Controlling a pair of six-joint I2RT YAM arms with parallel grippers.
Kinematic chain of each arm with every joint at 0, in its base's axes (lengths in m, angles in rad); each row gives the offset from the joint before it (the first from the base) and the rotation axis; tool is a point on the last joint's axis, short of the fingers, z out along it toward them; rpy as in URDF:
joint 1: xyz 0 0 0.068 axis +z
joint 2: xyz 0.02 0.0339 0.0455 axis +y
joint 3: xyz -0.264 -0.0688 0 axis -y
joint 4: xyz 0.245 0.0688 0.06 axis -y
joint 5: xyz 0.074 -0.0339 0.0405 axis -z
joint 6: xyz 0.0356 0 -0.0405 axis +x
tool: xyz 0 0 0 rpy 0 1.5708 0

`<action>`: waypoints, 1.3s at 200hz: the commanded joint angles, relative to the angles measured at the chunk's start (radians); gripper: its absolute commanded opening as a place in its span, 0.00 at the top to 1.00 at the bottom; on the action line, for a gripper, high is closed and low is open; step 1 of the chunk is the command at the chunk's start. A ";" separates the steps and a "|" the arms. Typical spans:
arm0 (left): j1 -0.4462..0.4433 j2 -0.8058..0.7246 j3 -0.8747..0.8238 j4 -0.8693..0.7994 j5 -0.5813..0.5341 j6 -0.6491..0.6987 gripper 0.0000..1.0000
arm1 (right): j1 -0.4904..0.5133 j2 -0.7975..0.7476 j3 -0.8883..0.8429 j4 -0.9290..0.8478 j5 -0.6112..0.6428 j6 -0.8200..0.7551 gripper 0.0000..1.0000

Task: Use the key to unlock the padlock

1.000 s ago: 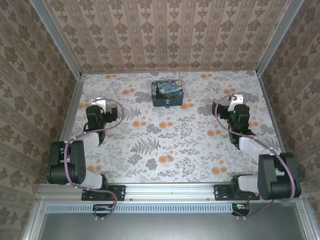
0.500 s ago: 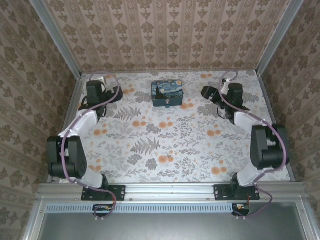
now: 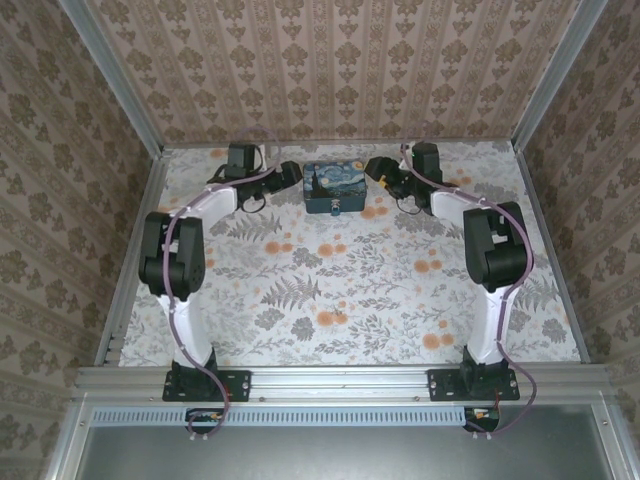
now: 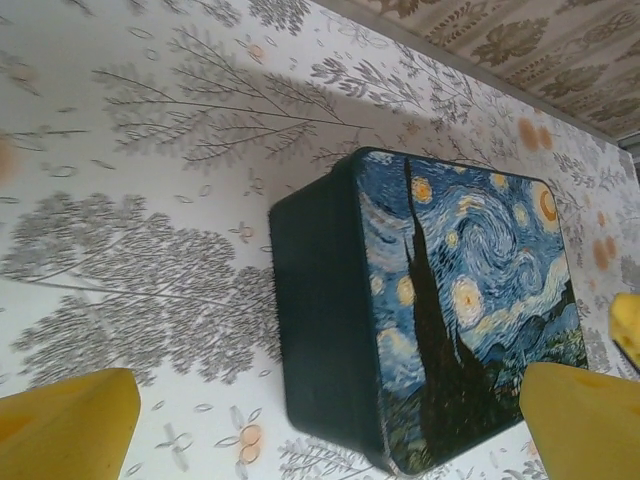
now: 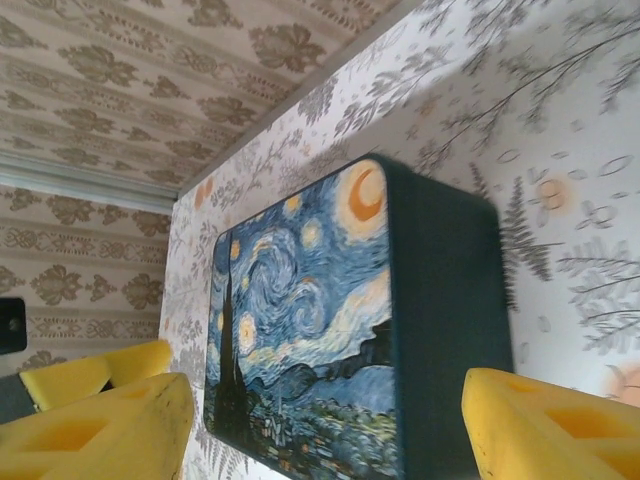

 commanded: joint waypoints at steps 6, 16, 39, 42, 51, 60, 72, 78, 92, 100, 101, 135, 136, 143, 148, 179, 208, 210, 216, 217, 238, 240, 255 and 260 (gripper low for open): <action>-0.014 0.074 0.091 -0.003 0.056 -0.056 0.00 | 0.021 0.051 0.054 -0.069 0.026 0.012 0.28; -0.018 0.103 0.117 0.003 0.067 -0.070 0.01 | 0.027 0.063 0.062 -0.071 0.033 0.012 0.28; -0.031 0.159 0.161 0.013 0.086 -0.093 0.02 | 0.037 0.090 0.086 -0.078 0.036 0.010 0.28; -0.033 0.162 0.167 0.013 0.087 -0.096 0.02 | 0.038 0.093 0.089 -0.078 0.035 0.011 0.28; -0.038 0.183 0.184 0.020 0.091 -0.105 0.03 | 0.041 0.105 0.100 -0.084 0.030 0.009 0.29; -0.046 0.198 0.201 0.027 0.097 -0.119 0.03 | 0.045 0.114 0.111 -0.087 0.027 0.008 0.30; -0.057 0.221 0.228 0.032 0.107 -0.134 0.04 | 0.048 0.123 0.118 -0.086 0.022 0.010 0.32; -0.063 0.231 0.241 0.032 0.111 -0.140 0.04 | 0.049 0.126 0.119 -0.085 0.020 0.012 0.33; -0.080 0.250 0.267 0.032 0.116 -0.145 0.04 | 0.049 0.132 0.124 -0.082 0.012 0.018 0.36; -0.091 0.256 0.279 0.028 0.116 -0.142 0.04 | 0.050 0.136 0.127 -0.080 0.007 0.022 0.39; -0.092 0.257 0.281 0.028 0.117 -0.142 0.04 | 0.050 0.137 0.126 -0.080 0.005 0.023 0.40; -0.117 0.242 0.261 0.031 0.123 -0.136 0.06 | 0.057 0.127 0.115 -0.071 -0.033 0.031 0.61; -0.118 0.240 0.259 0.033 0.123 -0.135 0.06 | 0.057 0.125 0.114 -0.071 -0.034 0.031 0.62; -0.123 0.226 0.236 0.048 0.127 -0.137 0.06 | 0.060 0.115 0.100 -0.068 -0.039 0.030 0.67; -0.125 0.215 0.218 0.057 0.128 -0.136 0.06 | 0.062 0.104 0.086 -0.062 -0.039 0.028 0.69; -0.156 0.121 0.098 0.088 0.123 -0.125 0.06 | 0.078 0.007 -0.049 -0.007 -0.029 0.036 0.72; -0.213 0.016 -0.048 0.123 0.099 -0.115 0.06 | 0.094 -0.100 -0.205 0.040 -0.018 0.040 0.71; -0.216 0.010 -0.060 0.127 0.096 -0.116 0.06 | 0.094 -0.108 -0.219 0.045 -0.015 0.041 0.71; -0.228 -0.015 -0.095 0.136 0.088 -0.121 0.06 | 0.098 -0.130 -0.255 0.060 -0.013 0.044 0.70; -0.230 -0.020 -0.101 0.138 0.087 -0.121 0.06 | 0.098 -0.135 -0.263 0.063 -0.013 0.045 0.70; -0.272 -0.100 -0.230 0.176 0.045 -0.135 0.06 | 0.106 -0.211 -0.386 0.094 -0.005 0.042 0.66; -0.276 -0.106 -0.242 0.180 0.041 -0.137 0.06 | 0.108 -0.218 -0.396 0.097 -0.004 0.042 0.65; -0.302 -0.159 -0.326 0.208 0.002 -0.153 0.06 | 0.114 -0.272 -0.482 0.118 0.010 0.049 0.63; -0.310 -0.173 -0.348 0.214 -0.010 -0.158 0.06 | 0.119 -0.288 -0.510 0.128 0.016 0.053 0.61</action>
